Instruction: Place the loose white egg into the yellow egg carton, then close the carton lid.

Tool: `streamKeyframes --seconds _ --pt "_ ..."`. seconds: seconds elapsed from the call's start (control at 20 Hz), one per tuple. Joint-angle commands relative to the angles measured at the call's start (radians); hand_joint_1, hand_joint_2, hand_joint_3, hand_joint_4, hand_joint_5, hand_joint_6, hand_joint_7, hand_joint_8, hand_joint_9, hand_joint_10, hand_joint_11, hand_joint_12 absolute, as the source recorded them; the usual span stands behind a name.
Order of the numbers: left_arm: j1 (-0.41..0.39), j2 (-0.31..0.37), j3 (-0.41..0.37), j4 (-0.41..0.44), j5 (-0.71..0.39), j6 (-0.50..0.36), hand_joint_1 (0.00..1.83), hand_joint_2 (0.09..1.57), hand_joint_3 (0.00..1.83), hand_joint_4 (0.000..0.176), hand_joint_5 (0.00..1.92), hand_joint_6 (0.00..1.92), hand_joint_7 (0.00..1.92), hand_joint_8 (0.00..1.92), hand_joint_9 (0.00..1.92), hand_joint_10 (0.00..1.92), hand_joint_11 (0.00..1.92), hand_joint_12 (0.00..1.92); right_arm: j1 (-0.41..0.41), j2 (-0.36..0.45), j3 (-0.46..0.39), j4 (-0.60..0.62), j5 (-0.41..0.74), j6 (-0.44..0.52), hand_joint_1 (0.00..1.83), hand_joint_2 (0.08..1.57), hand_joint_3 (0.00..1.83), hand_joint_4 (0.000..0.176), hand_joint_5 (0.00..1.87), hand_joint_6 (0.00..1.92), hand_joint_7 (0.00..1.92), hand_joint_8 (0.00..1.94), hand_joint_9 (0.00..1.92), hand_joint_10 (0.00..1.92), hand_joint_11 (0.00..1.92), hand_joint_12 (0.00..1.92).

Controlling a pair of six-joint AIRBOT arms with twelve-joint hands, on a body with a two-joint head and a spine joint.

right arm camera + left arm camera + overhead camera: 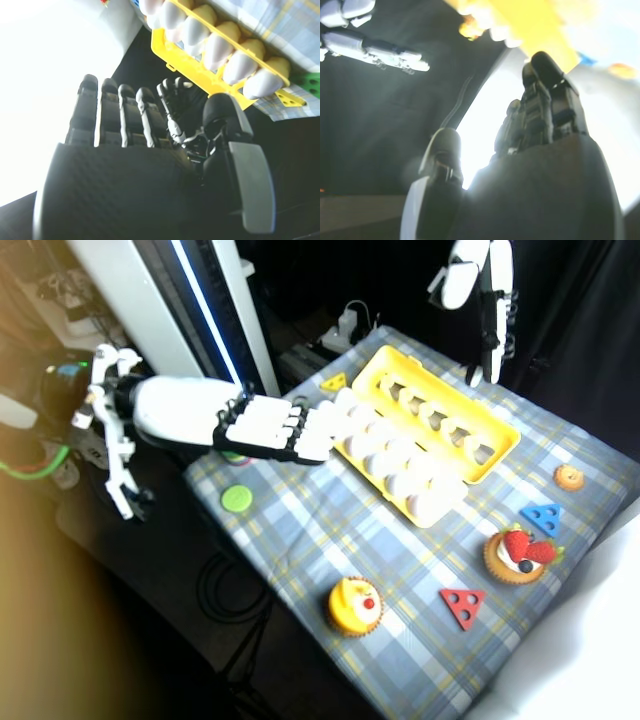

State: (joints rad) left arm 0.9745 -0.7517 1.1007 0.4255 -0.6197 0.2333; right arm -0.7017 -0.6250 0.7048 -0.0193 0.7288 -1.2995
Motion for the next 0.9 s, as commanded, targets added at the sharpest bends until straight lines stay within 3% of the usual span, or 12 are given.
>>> streamKeyframes --seconds 0.0,0.1,0.15,0.25,0.4,0.5,0.55,0.6,0.7,0.75,0.8,0.85 --pt "0.010 -0.005 0.006 -0.059 -0.120 -0.010 0.00 1.33 0.00 0.017 0.00 0.00 0.00 0.00 0.24 0.03 0.01 1.17 0.010 0.006 -0.001 0.008 0.122 -0.002 0.32 1.32 0.00 0.014 0.00 0.00 0.00 0.00 0.00 0.00 0.00 0.00" --pt "0.036 -0.009 0.009 -0.080 -0.128 -0.011 0.00 1.32 0.00 0.026 0.00 0.00 0.00 0.00 0.25 0.02 0.00 1.21 0.010 0.006 -0.001 0.008 0.122 -0.002 0.28 1.32 0.00 0.024 0.00 0.00 0.00 0.00 0.00 0.00 0.00 0.00" --pt "0.037 -0.015 0.010 -0.072 -0.125 -0.016 0.00 1.32 0.00 0.040 0.00 0.00 0.00 0.00 0.25 0.02 0.00 1.22 0.010 0.006 -0.001 0.008 0.123 -0.002 0.26 1.32 0.00 0.033 0.00 0.00 0.00 0.00 0.00 0.00 0.00 0.00" --pt "0.037 -0.031 0.016 -0.035 -0.125 -0.057 0.00 1.31 0.00 0.014 0.00 0.00 0.00 0.00 0.29 0.04 0.07 1.25 0.010 0.007 -0.001 0.008 0.122 -0.002 0.26 1.32 0.00 0.033 0.00 0.00 0.00 0.00 0.00 0.00 0.00 0.00" --pt "0.036 -0.042 0.012 0.015 -0.152 -0.108 0.00 1.32 0.00 0.018 0.00 0.00 0.00 0.00 0.39 0.04 0.19 1.16 0.010 0.008 -0.001 0.010 0.122 -0.002 0.23 1.30 0.00 0.011 0.00 0.00 0.00 0.00 0.00 0.00 0.01 0.00" --pt "0.034 -0.052 0.014 0.048 -0.154 -0.141 0.00 1.36 0.01 0.027 0.00 0.00 0.00 0.00 0.40 0.04 0.17 1.23 0.010 0.008 -0.001 0.010 0.122 -0.002 0.23 1.29 0.00 0.004 0.00 0.00 0.00 0.00 0.00 0.00 0.00 0.00" --pt "0.033 -0.060 0.019 0.061 -0.158 -0.159 0.00 1.35 0.00 0.022 0.00 0.00 0.00 0.00 0.42 0.05 0.20 1.26 0.010 0.008 -0.001 0.010 0.122 -0.002 0.22 1.29 0.00 0.006 0.00 0.00 0.00 0.00 0.00 0.00 0.00 0.00" --pt "0.031 -0.066 0.020 0.066 -0.170 -0.168 0.00 1.32 0.00 0.023 0.00 0.00 0.00 0.00 0.44 0.05 0.25 1.23 0.010 0.008 -0.001 0.010 0.122 -0.002 0.22 1.30 0.00 0.031 0.00 0.00 0.00 0.00 0.00 0.00 0.00 0.00" --pt "0.029 -0.064 0.011 0.066 -0.211 -0.170 0.00 1.29 0.00 0.011 0.00 0.00 0.00 0.00 0.45 0.04 0.27 1.17 0.010 0.008 -0.002 0.010 0.122 -0.002 0.21 1.30 0.00 0.050 0.00 0.00 0.00 0.00 0.00 0.00 0.00 0.00" --pt "0.027 -0.060 0.007 0.065 -0.228 -0.170 0.00 1.28 0.00 0.018 0.00 0.00 0.00 0.00 0.45 0.03 0.25 1.23 0.009 0.008 -0.002 0.011 0.122 -0.002 0.21 1.30 0.00 0.045 0.00 0.00 0.00 0.00 0.00 0.00 0.00 0.00" --pt "0.020 -0.051 -0.004 0.062 -0.247 -0.154 0.00 1.28 0.00 0.002 0.00 0.00 0.00 0.00 0.47 0.03 0.31 1.21 0.008 0.008 -0.001 0.013 0.122 -0.002 0.21 1.29 0.00 0.042 0.00 0.00 0.00 0.00 0.00 0.00 0.00 0.00" --pt "0.007 -0.036 -0.020 0.057 -0.267 -0.124 0.00 1.28 0.00 0.034 0.00 0.00 0.00 0.00 0.45 0.02 0.28 1.18 0.008 0.008 -0.001 0.014 0.122 -0.002 0.25 1.30 0.00 0.034 0.00 0.00 0.00 0.00 0.00 0.00 0.00 0.00"
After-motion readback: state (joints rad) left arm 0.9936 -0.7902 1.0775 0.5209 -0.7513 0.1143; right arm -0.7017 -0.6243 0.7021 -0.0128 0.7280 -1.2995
